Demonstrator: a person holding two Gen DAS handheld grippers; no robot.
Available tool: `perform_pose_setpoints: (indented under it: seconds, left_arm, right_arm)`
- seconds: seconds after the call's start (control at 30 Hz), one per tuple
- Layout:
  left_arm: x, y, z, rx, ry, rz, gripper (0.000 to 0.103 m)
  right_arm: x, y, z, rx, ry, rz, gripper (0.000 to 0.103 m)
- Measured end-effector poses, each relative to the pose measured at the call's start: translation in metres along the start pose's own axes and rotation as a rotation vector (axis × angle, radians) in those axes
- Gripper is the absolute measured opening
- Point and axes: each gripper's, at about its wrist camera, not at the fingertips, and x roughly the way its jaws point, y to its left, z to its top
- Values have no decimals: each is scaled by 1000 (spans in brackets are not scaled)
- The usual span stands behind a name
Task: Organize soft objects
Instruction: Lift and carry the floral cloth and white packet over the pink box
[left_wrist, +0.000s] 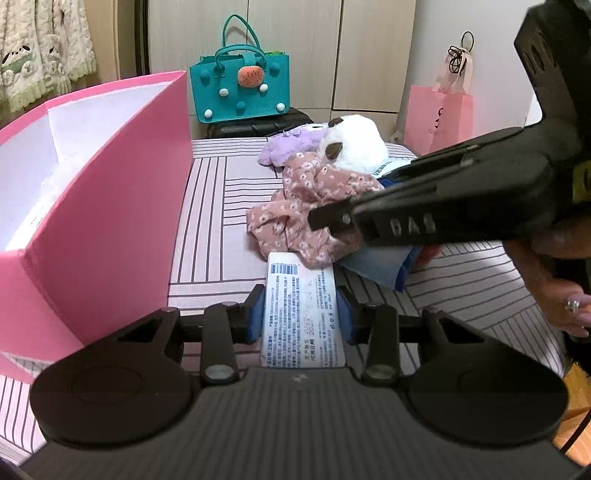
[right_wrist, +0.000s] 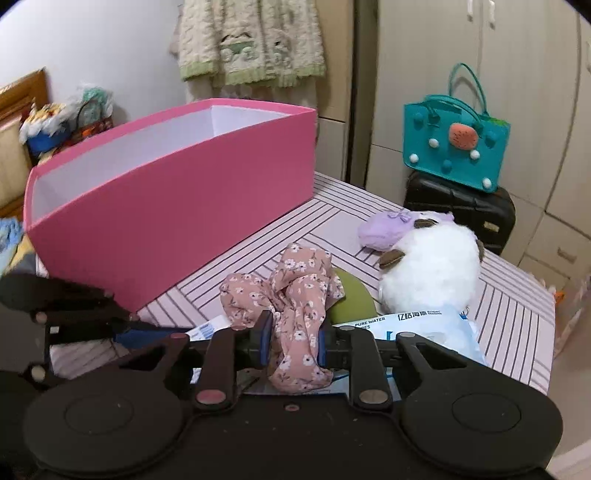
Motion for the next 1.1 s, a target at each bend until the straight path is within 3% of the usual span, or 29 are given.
perform_pose_setpoints:
  seconds: [0.1,0.23,0.37,0.77,0.97,1.1]
  left_arm:
    - [-3,3,0,-17,14,-16,38]
    - [-6,9,3,-75,51,-91,38]
    - [-10,7,4,-47,69,-89,38]
    - [-37,2,-7,48,108,-126,38]
    - [-43,6,-10,63,196,-223,38]
    - [-50,10,-11,93,226,-237,38]
  right_arm:
    - [-6,0,3,33,-22,-11,17]
    - [-22,1,6,109,-67,-32,17]
    - [-36,8,5,163,-100,-6,17]
    - [-58,21,-12,223,-6,72,17]
    - [-68,31,-19,211,38,113,17]
    - [-71,37,-21,207,68,146,17]
